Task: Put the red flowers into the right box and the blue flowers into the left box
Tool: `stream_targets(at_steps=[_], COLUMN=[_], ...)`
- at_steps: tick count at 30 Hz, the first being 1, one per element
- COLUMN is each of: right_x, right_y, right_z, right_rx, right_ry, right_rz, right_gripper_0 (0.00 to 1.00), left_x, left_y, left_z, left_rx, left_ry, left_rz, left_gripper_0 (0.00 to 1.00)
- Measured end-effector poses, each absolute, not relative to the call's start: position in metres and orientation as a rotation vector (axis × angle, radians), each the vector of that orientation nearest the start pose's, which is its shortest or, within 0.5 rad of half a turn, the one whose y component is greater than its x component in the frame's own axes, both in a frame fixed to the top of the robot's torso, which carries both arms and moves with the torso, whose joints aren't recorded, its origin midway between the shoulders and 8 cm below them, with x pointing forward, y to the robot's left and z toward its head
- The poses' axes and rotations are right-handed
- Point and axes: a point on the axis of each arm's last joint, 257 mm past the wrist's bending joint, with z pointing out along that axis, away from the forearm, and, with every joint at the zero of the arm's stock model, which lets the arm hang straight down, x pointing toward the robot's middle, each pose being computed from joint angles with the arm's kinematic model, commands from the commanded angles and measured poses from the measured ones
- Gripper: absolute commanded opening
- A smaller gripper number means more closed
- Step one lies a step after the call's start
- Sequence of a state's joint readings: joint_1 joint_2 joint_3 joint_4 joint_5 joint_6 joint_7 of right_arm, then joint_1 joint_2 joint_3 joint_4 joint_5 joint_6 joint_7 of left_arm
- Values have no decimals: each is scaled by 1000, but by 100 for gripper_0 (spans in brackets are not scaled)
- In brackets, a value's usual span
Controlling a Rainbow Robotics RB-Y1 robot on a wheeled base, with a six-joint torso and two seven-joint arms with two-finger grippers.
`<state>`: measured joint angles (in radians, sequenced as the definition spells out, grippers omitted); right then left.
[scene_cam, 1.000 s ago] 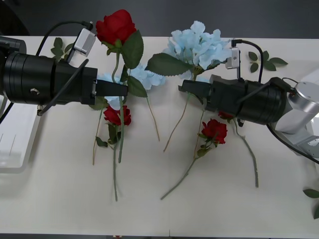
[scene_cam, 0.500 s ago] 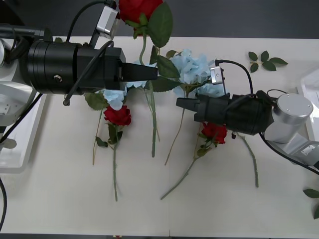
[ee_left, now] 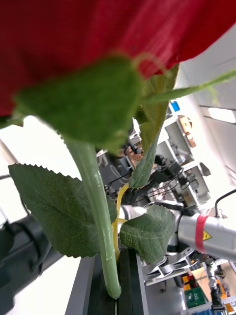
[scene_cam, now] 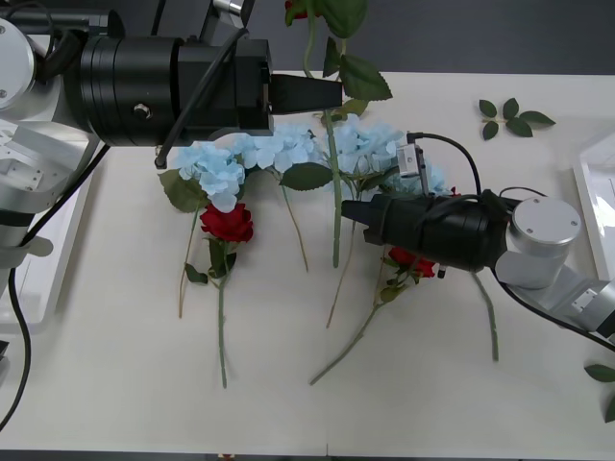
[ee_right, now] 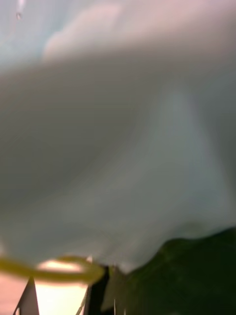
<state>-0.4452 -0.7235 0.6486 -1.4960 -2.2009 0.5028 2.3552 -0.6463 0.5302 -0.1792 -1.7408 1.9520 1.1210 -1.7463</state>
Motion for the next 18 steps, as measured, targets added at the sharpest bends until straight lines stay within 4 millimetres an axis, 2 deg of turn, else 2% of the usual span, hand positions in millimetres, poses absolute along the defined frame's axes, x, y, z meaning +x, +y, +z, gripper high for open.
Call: stream_targets(at_steps=[1,3,4,6,10,13,18], right_x=[486,485,485,485,486,486,486], right_y=[-42,-41,-41,-42,-42,-42,-45], right_z=[-204,-205,-205,-205,-205,-205,-217], right_rx=[-395,-394,-395,-394,-394,-395,-475], right_ry=[1902,1904,1903,1903,1903,1903,1912], right_rz=[1195,1194,1195,1194,1194,1193,1105], right_gripper_0=[48,59,69,81,95,100,100], left_x=[398,402,403,404,400,397,397], left_y=[-27,-32,-33,-35,-36,-36,-36], left_z=[36,40,41,43,47,51,51], left_rx=[801,838,855,867,865,863,863], left_ry=[1693,1644,1621,1602,1589,1579,1578], left_rz=[-1650,-1622,-1607,-1599,-1630,-1652,-1654], left_gripper_0=[0,0,0,0,0,0,0])
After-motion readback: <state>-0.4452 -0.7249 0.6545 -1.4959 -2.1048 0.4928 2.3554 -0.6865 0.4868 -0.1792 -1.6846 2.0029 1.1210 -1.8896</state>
